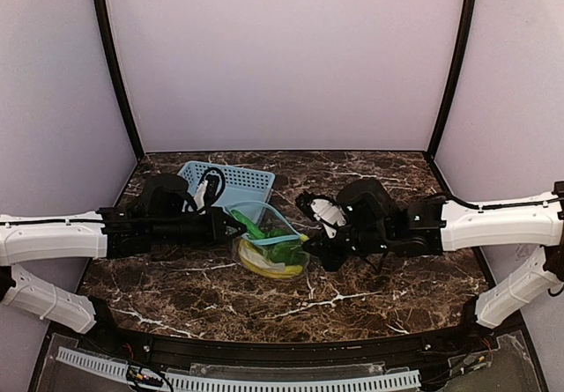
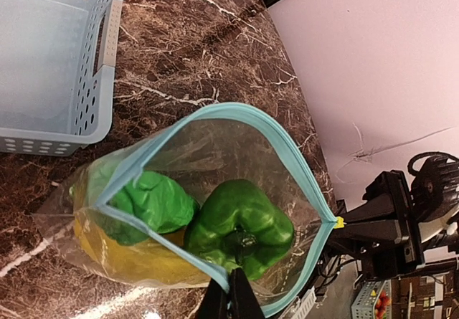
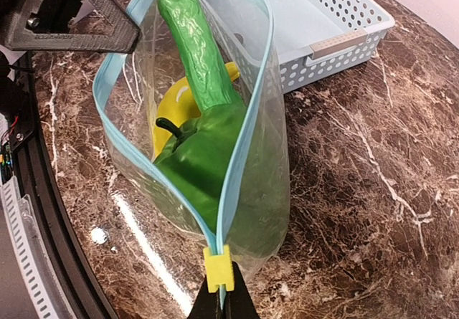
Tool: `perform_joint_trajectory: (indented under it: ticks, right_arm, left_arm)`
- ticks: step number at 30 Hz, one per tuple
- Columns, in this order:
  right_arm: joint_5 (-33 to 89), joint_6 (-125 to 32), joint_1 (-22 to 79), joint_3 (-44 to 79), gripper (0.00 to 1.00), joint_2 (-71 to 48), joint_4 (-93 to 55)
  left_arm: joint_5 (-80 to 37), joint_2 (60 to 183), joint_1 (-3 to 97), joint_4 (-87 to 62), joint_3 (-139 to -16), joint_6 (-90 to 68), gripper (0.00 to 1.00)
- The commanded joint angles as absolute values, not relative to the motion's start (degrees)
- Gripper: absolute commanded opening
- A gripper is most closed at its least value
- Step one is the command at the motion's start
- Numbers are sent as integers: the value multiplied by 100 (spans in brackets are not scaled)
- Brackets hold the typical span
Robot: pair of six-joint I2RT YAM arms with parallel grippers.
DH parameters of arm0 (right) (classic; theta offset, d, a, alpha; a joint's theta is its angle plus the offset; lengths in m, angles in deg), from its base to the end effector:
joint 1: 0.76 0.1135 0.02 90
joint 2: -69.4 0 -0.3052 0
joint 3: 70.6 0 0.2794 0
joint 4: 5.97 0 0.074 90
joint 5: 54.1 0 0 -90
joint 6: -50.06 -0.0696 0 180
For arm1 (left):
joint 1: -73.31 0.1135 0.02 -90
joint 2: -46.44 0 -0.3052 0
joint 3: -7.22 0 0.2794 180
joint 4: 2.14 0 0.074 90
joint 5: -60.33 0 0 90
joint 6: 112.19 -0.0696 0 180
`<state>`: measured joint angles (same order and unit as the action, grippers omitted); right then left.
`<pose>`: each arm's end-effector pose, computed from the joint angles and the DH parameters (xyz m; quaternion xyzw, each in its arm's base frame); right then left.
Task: Place the food in the zip-top bag and seal the zipper
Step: Hold the zipper food storage bag at the center of the board, then zip the zipper of the food storage bag.
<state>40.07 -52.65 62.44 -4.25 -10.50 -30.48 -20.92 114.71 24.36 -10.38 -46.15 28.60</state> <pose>0.1628 0.3110 0.2601 -0.3688 0.8194 0.2434 0.3652 0.1945 -0.2395 0.2691 0.0287 0.8327 -0.4610 0.3054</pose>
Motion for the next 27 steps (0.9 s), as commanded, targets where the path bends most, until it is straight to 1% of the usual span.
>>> perform_joint_trajectory:
  ticks: [1,2,4,5,6,8,10,12,16,19,22,27]
  right_arm:
    - [3416,-5286,6229,-564,0,-677,-2854]
    - [3259,-5286,6241,-593,0,-630,-2839]
    - [2980,-5280,6264,-635,0,-561,-2838]
    - [2859,-5280,6272,-653,0,-529,-2836]
    - [2745,-5271,6284,-674,0,-502,-2844]
    - [2517,-5254,6297,-722,0,-452,-2843]
    - [2279,-5238,6312,-800,0,-405,-2803]
    - [1982,-5233,6316,-854,0,-350,-2716]
    - [1530,-5234,6358,-886,0,-191,-2597]
    - [1289,-5235,6381,-876,0,-129,-2592]
    - [1405,-5240,6381,-992,0,-94,-2593]
    - [1509,-5365,6376,-1196,0,0,-2414]
  left_arm:
    - [-1954,11196,2473,-1348,-4640,2328,17]
    - [-1929,11107,2471,-1500,-4710,2091,23]
    - [-1916,10904,2472,-1839,-4823,1670,47]
    - [-1999,10824,2471,-1998,-4885,1361,51]
    - [-2052,10660,2470,-2344,-5028,1180,59]
    - [-2160,10459,2467,-2838,-5338,608,66]
    - [-2019,10316,2459,-3138,-5629,51,69]
    - [-1660,10254,2427,-3171,-5839,-600,69]
    - [-1081,10419,2098,-3058,-6114,-1319,70]
    - [-820,10895,1799,-3028,-6374,-1825,71]
    - [-553,11397,1406,-2969,-6708,-2249,71]
    - [-132,12183,1198,-2631,-6927,-2635,71]
